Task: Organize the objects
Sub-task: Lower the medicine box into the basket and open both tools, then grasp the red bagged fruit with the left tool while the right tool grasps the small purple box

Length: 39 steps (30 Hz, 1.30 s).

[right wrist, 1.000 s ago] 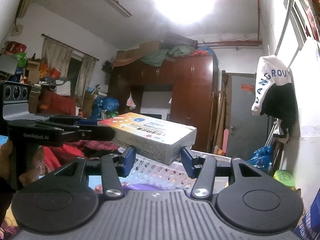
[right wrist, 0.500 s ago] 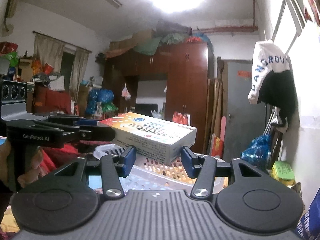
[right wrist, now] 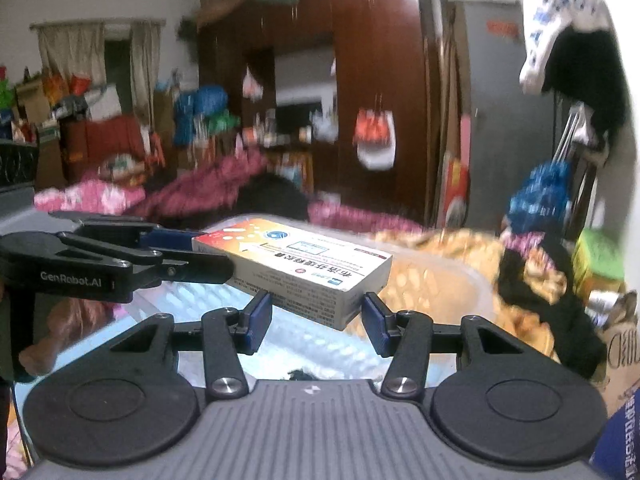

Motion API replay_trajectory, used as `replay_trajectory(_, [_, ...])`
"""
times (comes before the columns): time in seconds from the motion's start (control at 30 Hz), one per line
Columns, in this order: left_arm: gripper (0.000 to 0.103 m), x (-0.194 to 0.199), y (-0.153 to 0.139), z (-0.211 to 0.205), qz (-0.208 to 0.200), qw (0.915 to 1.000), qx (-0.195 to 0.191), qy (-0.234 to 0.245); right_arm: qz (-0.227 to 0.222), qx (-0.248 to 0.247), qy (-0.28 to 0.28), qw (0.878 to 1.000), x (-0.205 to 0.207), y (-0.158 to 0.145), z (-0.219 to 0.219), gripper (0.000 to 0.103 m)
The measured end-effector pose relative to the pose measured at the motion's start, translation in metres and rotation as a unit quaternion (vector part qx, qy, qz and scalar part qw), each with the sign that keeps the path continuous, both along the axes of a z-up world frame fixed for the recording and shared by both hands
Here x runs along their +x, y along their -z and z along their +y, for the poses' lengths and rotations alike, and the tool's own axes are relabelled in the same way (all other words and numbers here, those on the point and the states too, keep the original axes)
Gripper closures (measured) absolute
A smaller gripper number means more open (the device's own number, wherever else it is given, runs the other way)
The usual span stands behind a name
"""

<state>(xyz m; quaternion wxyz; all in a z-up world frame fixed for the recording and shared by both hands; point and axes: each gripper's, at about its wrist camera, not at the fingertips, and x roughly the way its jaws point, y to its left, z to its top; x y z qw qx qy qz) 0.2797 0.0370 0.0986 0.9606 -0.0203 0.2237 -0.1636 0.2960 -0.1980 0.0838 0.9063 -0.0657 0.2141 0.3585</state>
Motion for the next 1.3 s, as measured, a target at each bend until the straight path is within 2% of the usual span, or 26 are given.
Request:
replay_trajectory(0.17, [0.052,0.025,0.009,0.005,0.068,0.9976,0.007,-0.014,0.043,-0.049,0.008,0.998,0.015,0.002,0.013,0.049])
replay_trajectory(0.33, [0.051,0.039,0.021,0.009,0.114,0.9932,0.012,-0.025,0.071,-0.087,0.018,0.994,0.022,0.006,0.021,0.048])
replay_trajectory(0.43, [0.050,0.038,0.024,0.008,0.113,0.9930,0.019,-0.031,0.088,-0.103,0.017,0.991,0.033,0.004,0.026,0.047])
replay_trajectory(0.57, [0.046,0.037,0.023,0.009,0.112,0.9931,0.002,-0.033,0.097,-0.110,0.028,0.989,0.037,0.002,0.024,0.046])
replay_trajectory(0.6, [0.046,0.037,0.021,0.009,0.108,0.9935,-0.001,-0.036,0.091,-0.111,0.033,0.989,0.038,-0.002,0.025,0.043])
replay_trajectory(0.67, [0.036,0.033,0.015,0.010,0.086,0.9953,-0.008,-0.045,0.080,-0.108,0.047,0.990,0.038,-0.007,0.022,0.031])
replay_trajectory(0.73, [0.032,0.026,0.008,0.012,0.070,0.9962,-0.019,-0.049,0.066,-0.094,0.058,0.992,0.033,-0.014,0.013,0.016])
replay_trajectory(0.77, [0.027,0.020,0.004,0.012,0.061,0.9963,-0.018,-0.057,0.058,-0.085,0.057,0.993,0.032,-0.018,0.008,0.015])
replay_trajectory(0.9, [0.021,-0.024,-0.010,0.003,0.008,0.9982,0.019,-0.056,0.006,-0.030,0.057,0.998,-0.003,-0.037,-0.019,0.000])
replay_trajectory(1.07, [0.021,-0.095,-0.015,0.004,-0.020,0.9963,0.042,-0.073,-0.052,0.024,0.053,0.997,-0.068,-0.043,-0.059,0.000])
replay_trajectory(1.2, [0.021,-0.147,-0.017,0.011,-0.045,0.9942,0.055,-0.080,-0.083,0.048,0.082,0.992,-0.114,-0.029,-0.092,0.000])
replay_trajectory(1.3, [0.018,-0.174,-0.015,0.013,-0.065,0.9916,0.068,-0.089,-0.093,0.059,0.106,0.988,-0.131,-0.010,-0.111,0.000])
